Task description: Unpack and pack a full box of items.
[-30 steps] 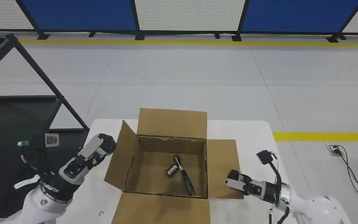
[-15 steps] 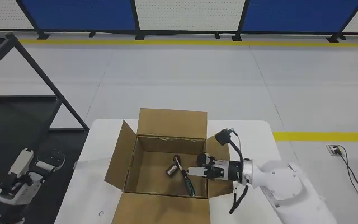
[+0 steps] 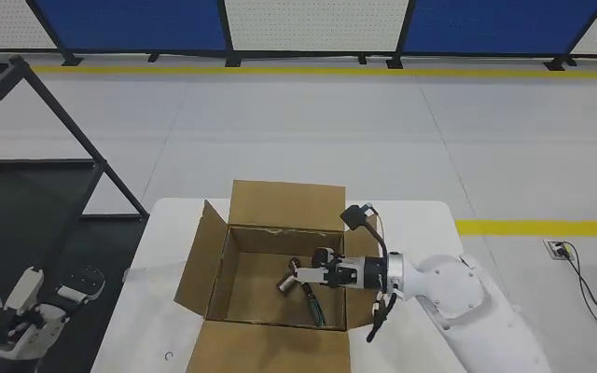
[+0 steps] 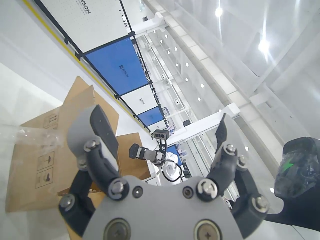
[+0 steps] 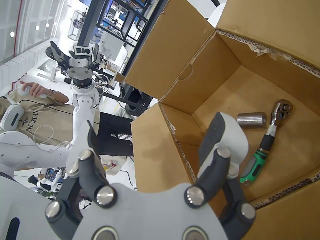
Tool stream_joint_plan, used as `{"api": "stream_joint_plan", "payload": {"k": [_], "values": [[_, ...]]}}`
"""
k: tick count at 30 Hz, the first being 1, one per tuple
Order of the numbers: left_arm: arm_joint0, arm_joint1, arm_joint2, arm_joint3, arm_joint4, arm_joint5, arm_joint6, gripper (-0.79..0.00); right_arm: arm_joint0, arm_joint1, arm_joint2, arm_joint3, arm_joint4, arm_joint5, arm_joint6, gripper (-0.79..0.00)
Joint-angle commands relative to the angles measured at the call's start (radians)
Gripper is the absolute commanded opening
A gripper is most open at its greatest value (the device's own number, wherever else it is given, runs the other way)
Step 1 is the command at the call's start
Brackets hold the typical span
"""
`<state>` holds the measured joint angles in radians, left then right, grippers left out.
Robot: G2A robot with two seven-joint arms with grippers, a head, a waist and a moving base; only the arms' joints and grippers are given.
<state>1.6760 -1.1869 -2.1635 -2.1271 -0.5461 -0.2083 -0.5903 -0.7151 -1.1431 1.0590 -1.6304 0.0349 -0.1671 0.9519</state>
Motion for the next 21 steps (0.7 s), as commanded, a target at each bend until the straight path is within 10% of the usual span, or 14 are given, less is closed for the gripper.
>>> {"api": "stream_joint_plan", "payload": {"k": [1, 21], "values": [[0.000, 0.000, 0.000, 0.000, 0.000, 0.000, 0.000, 0.000, -0.004, -0.001, -0.013, -0.009, -0.015, -0.003, -0.005, 0.000], [0.020, -0.002, -0.119, 0.043, -0.181, 0.008, -0.024, 0.000, 0.436, -0.203, -0.544, 0.432, -0.360, 0.242, 0.083, 0.000]]}}
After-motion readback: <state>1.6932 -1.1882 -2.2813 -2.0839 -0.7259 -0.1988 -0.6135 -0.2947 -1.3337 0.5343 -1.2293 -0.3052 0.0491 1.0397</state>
